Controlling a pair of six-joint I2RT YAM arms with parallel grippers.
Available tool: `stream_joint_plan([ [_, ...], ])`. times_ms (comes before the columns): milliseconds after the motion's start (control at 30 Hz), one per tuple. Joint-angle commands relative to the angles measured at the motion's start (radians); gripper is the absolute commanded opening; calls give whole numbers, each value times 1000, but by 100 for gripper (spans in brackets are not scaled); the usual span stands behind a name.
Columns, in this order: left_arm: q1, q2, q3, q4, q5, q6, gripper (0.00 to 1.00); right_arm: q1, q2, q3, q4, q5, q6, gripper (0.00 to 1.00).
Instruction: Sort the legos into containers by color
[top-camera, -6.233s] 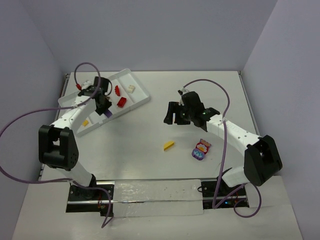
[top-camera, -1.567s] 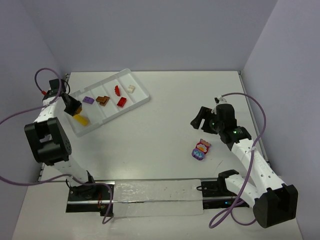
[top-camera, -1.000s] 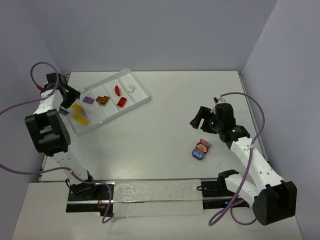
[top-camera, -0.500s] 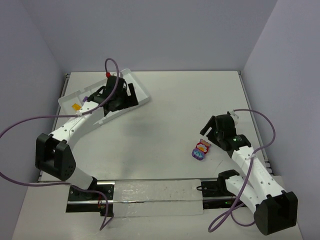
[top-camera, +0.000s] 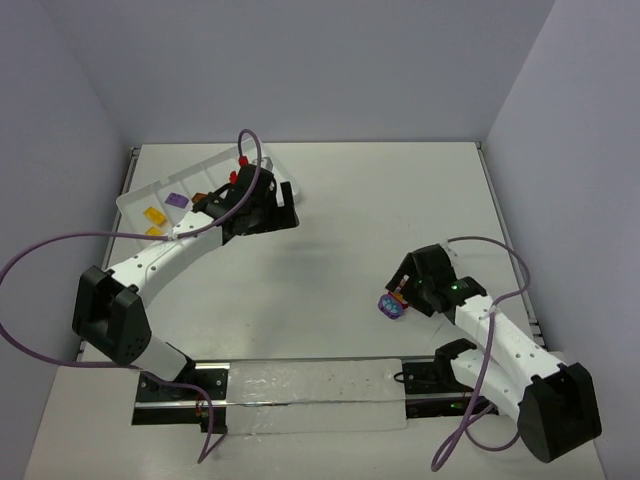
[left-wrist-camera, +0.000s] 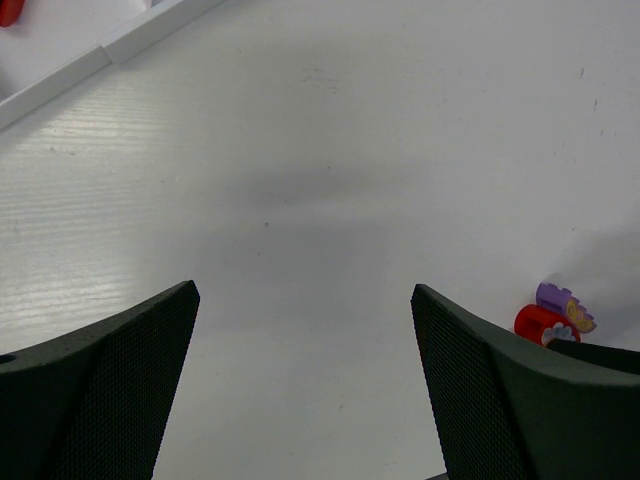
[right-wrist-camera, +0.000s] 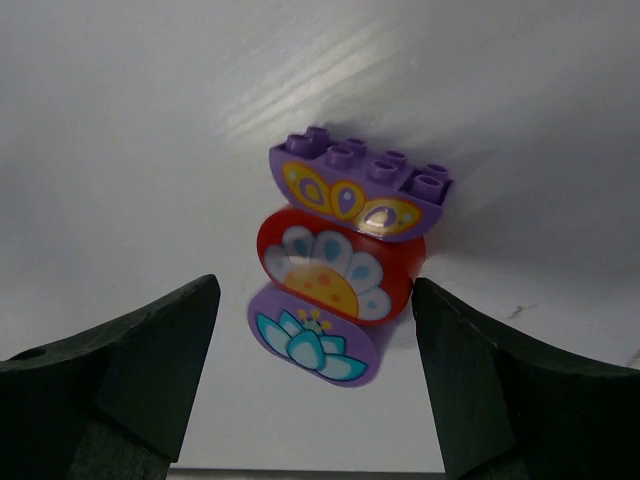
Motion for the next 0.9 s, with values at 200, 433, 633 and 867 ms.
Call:
stream_joint_plan([
  [200,-13,-24,-12,-1,-74,-21,95,217,218,85,484,-294,68,85],
  [433,-13,-39,-41,-18,-101,-17,95,221,226,231,315,-245,-118,84],
  [633,-13,-12,-45,7,-57,-24,95,201,169,279,43,170,-222,86],
  [867,-13,3,-38,17,-8,-20,94,60,205,228,10,170,-201,92],
])
